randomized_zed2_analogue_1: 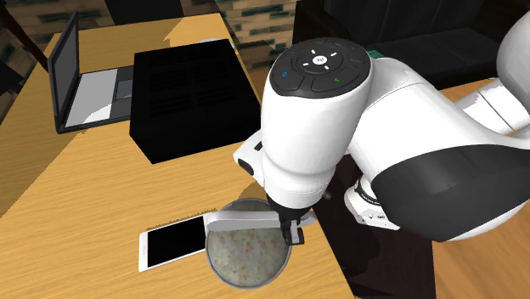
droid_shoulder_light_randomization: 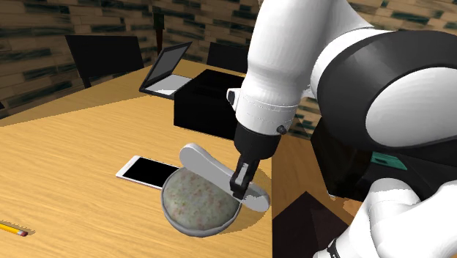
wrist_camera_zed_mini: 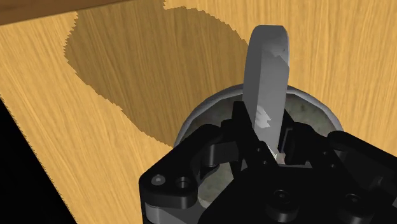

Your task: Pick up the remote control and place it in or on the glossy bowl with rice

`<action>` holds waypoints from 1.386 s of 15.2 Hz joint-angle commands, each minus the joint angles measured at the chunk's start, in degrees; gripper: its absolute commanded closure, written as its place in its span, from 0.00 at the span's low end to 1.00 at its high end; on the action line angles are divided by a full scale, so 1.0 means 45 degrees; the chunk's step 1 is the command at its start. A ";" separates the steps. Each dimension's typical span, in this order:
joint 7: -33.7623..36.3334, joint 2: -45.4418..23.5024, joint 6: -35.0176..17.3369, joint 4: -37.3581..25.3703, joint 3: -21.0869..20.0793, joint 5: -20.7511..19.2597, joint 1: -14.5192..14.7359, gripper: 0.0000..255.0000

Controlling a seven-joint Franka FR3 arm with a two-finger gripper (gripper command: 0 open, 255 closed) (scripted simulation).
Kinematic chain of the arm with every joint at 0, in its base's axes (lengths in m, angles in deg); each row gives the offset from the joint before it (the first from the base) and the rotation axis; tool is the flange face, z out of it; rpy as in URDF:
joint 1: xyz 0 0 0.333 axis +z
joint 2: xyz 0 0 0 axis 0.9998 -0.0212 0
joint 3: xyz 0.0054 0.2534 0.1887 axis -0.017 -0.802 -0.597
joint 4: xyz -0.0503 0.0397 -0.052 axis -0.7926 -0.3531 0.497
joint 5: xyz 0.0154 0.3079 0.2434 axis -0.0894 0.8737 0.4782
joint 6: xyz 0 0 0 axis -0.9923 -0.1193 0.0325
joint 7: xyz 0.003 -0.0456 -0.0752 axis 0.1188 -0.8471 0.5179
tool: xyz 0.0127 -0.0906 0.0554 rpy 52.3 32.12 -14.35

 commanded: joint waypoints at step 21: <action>0.0111 -0.0191 0.1492 -0.1628 0.0198 -0.0207 -0.0103 0.00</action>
